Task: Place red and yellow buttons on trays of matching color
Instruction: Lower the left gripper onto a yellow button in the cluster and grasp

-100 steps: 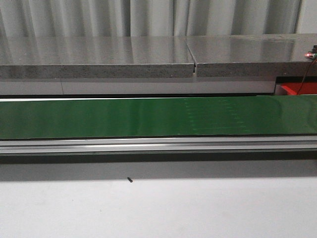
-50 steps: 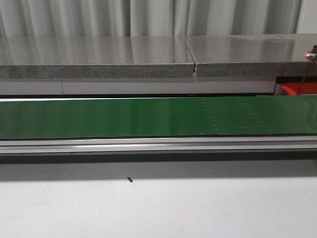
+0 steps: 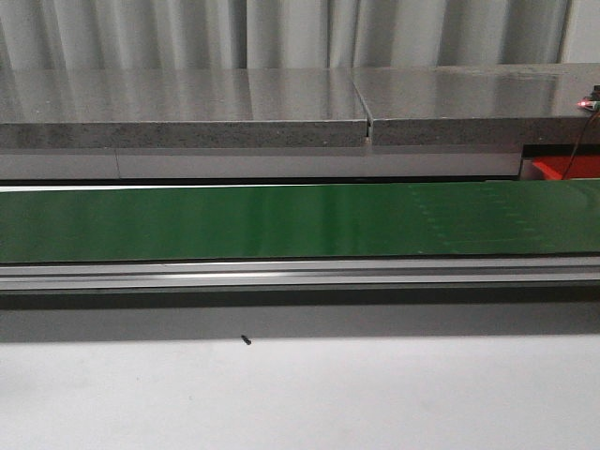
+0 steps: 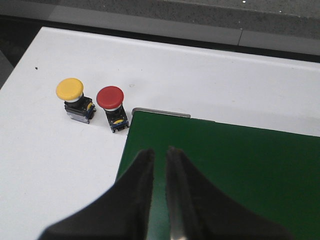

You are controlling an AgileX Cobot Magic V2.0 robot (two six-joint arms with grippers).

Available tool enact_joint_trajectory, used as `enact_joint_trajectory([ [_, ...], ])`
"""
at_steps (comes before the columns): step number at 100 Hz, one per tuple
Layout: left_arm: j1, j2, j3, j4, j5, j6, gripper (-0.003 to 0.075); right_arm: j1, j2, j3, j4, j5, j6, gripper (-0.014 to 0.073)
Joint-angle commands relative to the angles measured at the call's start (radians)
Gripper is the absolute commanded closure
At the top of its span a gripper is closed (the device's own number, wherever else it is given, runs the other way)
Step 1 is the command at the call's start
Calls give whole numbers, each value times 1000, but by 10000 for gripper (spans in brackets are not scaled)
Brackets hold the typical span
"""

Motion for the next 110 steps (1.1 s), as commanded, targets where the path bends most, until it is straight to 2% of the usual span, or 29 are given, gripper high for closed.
enact_joint_trajectory([
  [1, 3, 27, -66, 10, -84, 7, 448, 2, 3, -23, -11, -66, 0, 660],
  [6, 3, 48, -81, 10, -95, 7, 300, 2, 3, -23, -11, -66, 0, 660],
  [11, 4, 71, -93, 8, -119, 5, 186, 2, 3, -23, -11, -66, 0, 660],
  [18, 8, 103, -114, 8, -144, -35, 101, 2, 3, -23, -11, -66, 0, 660],
  [33, 72, 189, -202, -17, -92, -167, 115, 2, 3, -23, -11, -66, 0, 660],
  [46, 164, 283, -311, -78, 46, -169, 156, 2, 3, -23, -11, -66, 0, 660],
  [59, 241, 388, -421, -108, 204, -169, 157, 2, 3, -23, -11, -66, 0, 660],
  [69, 290, 463, -493, -133, 265, -169, 157, 2, 3, -23, -11, -66, 0, 660],
  [83, 324, 553, -584, -133, 352, -169, 157, 2, 3, -23, -11, -66, 0, 660],
  [110, 324, 704, -714, -204, 369, -169, 157, 2, 3, -23, -11, -66, 0, 660],
])
